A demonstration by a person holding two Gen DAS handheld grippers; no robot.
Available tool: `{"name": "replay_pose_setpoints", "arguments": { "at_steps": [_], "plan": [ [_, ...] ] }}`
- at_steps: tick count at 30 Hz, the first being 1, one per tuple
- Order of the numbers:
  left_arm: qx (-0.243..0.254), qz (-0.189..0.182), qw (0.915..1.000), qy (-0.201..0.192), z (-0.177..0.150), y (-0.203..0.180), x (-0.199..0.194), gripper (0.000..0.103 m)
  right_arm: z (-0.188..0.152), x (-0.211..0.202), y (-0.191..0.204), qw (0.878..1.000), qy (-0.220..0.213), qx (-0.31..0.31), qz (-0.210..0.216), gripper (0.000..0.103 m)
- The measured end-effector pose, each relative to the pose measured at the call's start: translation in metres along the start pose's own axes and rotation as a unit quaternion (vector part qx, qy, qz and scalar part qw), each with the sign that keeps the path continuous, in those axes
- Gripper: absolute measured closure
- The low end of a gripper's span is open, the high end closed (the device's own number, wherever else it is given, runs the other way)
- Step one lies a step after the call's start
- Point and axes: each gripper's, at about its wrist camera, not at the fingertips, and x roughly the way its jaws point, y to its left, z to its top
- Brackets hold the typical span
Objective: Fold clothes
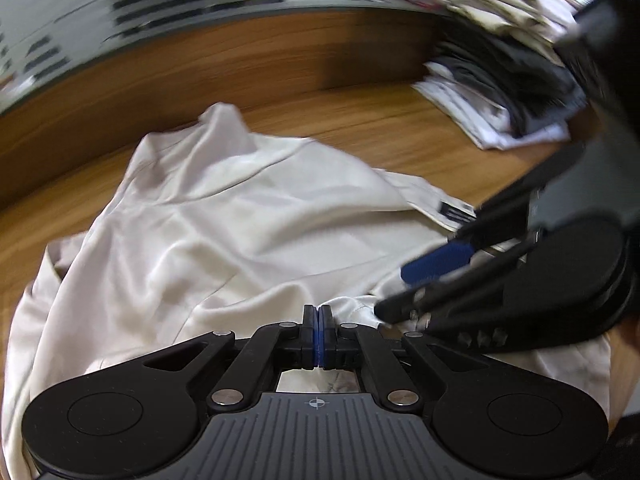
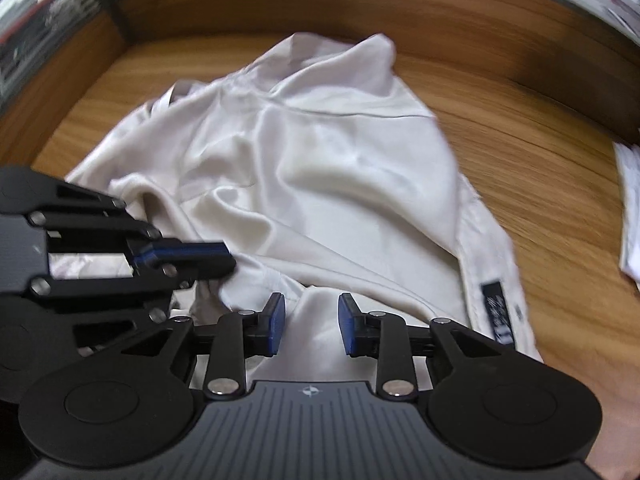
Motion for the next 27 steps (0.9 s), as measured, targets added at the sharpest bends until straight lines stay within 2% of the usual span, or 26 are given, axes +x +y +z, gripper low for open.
{"name": "replay_pose_setpoints", "arguments": {
  "at_steps": [3,5,6,11,15,18,22,25,27],
  "plan": [
    [-0.034,0.011,0.9993,0.006,-0.001,0.01,0.006,0.101,0.0,0.016,0.008,1.0,0.015,-0.025,-0.01,0.069],
    [-0.049,0.018,0.9986,0.012,-0.002,0.015,0.01,0.101,-0.004,0.02,0.01,0.999,0.016,-0.038,-0.025,0.094],
    [-0.056,0.021,0.9981,0.014,-0.003,0.017,0.012,0.101,-0.006,0.021,0.009,0.999,0.015,-0.036,-0.028,0.102],
    [-0.057,0.038,0.9974,0.023,-0.005,0.018,0.016,0.101,-0.021,-0.019,-0.005,0.999,-0.026,-0.01,-0.023,0.103],
    [-0.057,0.039,0.9972,0.031,-0.005,0.016,0.018,0.101,-0.047,-0.06,-0.02,0.999,-0.043,0.024,-0.013,0.103],
    [-0.036,0.026,0.9987,0.026,-0.005,0.007,0.014,0.1,-0.075,-0.076,-0.025,0.998,-0.031,0.048,-0.001,0.102],
    [-0.014,0.013,0.9996,0.022,-0.004,-0.003,0.001,0.1,-0.106,-0.072,-0.026,0.999,0.016,0.05,-0.006,0.101],
    [-0.003,0.001,0.9998,0.018,-0.003,-0.007,-0.012,0.097,-0.12,-0.077,-0.027,0.998,0.022,0.05,-0.012,0.101],
    [0.001,-0.006,0.9998,0.019,-0.003,-0.009,-0.019,0.086,-0.119,-0.083,-0.027,0.999,0.011,0.046,-0.015,0.101]
  ]
}}
